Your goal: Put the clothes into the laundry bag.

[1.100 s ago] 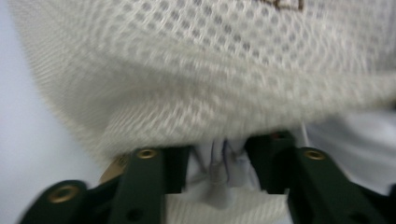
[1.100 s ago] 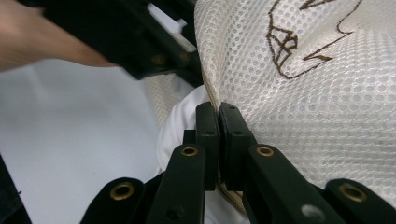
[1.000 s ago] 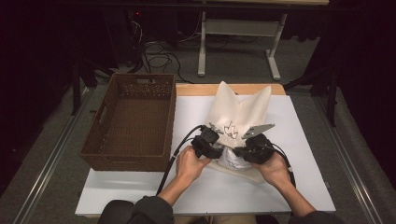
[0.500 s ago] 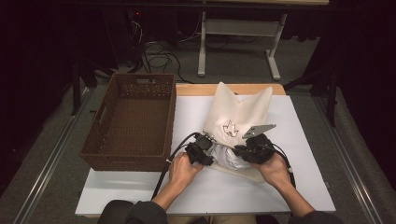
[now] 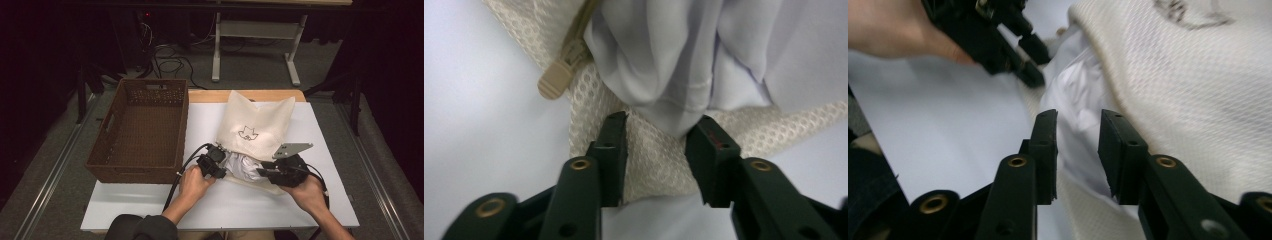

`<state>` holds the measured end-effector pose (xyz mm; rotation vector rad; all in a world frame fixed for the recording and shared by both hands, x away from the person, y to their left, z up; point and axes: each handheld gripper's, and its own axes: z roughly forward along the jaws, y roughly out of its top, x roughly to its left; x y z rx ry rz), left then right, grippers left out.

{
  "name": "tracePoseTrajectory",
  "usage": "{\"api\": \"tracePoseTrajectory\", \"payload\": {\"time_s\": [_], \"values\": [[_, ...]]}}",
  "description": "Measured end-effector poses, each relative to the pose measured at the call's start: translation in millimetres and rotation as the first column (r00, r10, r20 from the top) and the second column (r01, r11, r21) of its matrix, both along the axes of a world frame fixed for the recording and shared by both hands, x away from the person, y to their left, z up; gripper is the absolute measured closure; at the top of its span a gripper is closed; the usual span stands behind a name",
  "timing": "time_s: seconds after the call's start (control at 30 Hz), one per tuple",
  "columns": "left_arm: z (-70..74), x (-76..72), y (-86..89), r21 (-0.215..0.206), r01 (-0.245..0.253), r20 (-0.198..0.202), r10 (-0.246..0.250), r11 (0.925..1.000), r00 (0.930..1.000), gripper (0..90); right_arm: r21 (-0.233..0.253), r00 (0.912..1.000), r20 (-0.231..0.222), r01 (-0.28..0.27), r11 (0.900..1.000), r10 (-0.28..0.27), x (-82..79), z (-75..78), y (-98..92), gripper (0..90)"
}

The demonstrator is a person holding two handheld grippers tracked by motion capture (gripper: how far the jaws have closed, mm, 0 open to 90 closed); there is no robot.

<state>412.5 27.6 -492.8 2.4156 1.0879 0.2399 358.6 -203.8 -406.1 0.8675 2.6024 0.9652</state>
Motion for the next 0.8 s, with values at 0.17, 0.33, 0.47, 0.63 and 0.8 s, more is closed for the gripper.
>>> {"api": "tracePoseTrajectory", "payload": {"time_s": [0.17,0.33,0.47,0.63,0.8], "values": [[-0.9,-7.8,3.3,-0.005,0.014,0.010,-0.014,0.9999,0.9998,64.9,-0.098,0.9997,0.008,-0.022,0.995,0.023,-0.7,-21.5,12.3,65.0],[-4.2,-12.9,10.2,-0.047,0.015,0.029,-0.014,0.9988,0.9995,66.3,-0.148,0.9996,0.027,-0.007,0.989,0.011,5.2,-28.3,21.3,69.0],[-5.3,-14.4,10.8,-0.049,0.015,0.047,-0.013,0.9987,0.9988,68.8,-0.158,0.9996,0.028,0.000,0.988,0.005,10.4,-30.5,23.5,72.5],[-5.0,-16.9,8.4,-0.035,0.036,0.059,-0.034,0.9987,0.9977,74.4,-0.161,0.9984,0.056,0.021,0.987,-0.012,13.8,-32.7,28.7,73.9],[-5.3,-16.7,9.9,-0.047,0.045,0.056,-0.042,0.9979,0.9976,82.3,-0.169,0.9974,0.067,0.036,0.985,-0.025,19.2,-37.2,33.0,78.3]]}}
